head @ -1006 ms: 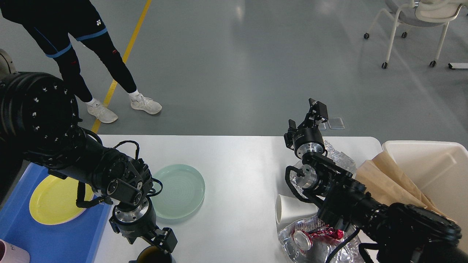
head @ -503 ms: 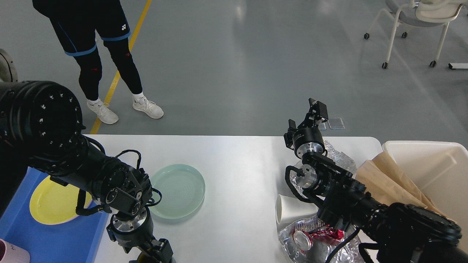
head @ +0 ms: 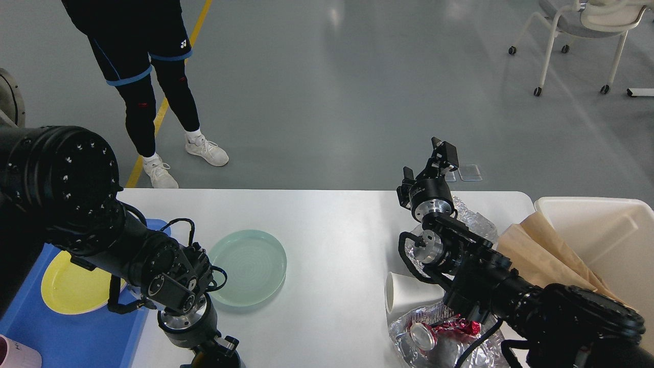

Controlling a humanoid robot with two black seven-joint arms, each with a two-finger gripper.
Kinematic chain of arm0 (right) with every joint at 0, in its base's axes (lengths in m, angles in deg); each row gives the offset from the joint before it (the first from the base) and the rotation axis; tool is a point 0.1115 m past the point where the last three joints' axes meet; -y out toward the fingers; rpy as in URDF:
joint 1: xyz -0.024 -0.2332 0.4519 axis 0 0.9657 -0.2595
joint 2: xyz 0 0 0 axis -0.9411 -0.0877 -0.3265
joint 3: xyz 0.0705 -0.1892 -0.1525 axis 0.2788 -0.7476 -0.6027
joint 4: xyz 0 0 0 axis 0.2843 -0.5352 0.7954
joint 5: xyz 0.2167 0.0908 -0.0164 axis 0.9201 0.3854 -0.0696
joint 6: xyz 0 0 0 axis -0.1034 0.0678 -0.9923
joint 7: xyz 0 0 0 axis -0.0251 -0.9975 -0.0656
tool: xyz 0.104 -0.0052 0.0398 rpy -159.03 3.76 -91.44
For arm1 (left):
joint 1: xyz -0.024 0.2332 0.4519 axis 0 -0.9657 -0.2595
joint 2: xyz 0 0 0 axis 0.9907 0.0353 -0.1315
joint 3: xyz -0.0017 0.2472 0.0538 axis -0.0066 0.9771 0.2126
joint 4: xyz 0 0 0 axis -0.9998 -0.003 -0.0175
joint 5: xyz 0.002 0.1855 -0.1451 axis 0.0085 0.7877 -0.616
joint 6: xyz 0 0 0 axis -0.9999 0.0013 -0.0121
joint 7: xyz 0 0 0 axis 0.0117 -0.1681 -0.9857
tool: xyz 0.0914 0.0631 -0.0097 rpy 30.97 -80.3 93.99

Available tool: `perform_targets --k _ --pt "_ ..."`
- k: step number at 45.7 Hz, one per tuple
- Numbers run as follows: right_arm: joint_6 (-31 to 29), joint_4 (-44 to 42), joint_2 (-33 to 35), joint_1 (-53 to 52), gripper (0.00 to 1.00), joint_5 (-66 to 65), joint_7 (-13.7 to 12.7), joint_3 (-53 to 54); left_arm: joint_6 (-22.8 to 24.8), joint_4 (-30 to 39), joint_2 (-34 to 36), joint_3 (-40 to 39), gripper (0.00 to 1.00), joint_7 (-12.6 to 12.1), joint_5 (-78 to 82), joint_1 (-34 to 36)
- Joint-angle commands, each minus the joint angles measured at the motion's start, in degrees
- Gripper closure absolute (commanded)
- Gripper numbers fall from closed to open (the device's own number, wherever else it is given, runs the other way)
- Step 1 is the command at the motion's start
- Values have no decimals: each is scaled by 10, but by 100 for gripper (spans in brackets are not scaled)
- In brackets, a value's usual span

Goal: Tidy desktop
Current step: 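Grasp the dark green mug with the left gripper, then lift the mug and set it in the blue tray corner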

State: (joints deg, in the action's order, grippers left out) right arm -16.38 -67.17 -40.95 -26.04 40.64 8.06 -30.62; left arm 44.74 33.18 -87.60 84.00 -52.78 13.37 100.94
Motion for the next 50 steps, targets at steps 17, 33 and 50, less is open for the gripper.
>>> perform_targets --k 17,33,50 --pt "0 0 0 0 0 0 0 0 35 1 2 5 100 8 34 3" --pt "0 0 0 0 0 0 0 0 141 2 57 15 100 69 35 119" --pt "0 0 0 0 0 0 0 0 386 -1 239 3 100 144 66 521"
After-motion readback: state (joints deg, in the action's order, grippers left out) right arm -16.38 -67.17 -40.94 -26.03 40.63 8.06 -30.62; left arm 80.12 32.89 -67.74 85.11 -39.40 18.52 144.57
